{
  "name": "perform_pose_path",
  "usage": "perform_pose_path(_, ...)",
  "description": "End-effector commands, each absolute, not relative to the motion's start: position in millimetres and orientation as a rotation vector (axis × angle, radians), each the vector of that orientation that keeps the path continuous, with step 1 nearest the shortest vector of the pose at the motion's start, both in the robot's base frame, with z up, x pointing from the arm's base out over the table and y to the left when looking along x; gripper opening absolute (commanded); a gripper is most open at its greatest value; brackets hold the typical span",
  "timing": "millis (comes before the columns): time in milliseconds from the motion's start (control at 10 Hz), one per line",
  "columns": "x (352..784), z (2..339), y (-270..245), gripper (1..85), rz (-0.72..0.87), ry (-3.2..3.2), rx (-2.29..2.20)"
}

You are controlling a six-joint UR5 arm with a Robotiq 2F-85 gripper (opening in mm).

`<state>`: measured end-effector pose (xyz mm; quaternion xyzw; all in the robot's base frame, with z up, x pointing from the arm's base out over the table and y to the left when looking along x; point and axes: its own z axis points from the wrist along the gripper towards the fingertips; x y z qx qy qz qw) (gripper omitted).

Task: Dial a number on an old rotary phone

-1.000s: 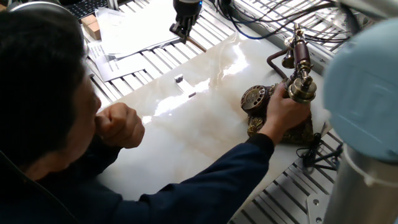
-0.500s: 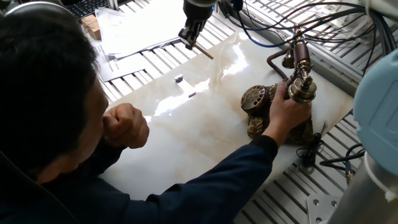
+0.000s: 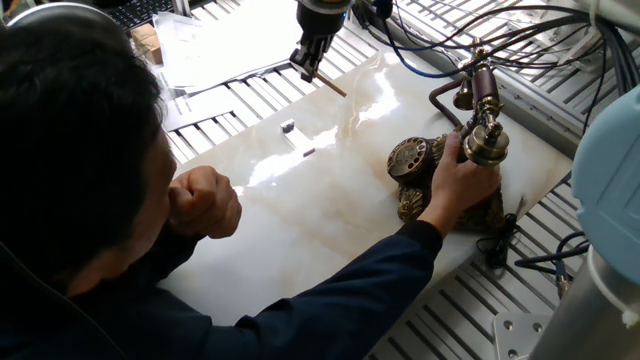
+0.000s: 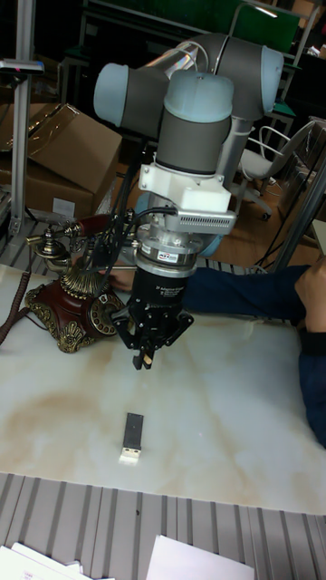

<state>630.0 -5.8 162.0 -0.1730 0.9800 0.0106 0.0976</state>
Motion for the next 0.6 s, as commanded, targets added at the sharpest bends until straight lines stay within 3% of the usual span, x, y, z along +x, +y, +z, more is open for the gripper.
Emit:
perform_pose_path(0,633,165,6,2.0,0.107,2.893,-0.433)
perform_pose_path(500,632,164,-4,2.0,0.056,2.910,-0.380)
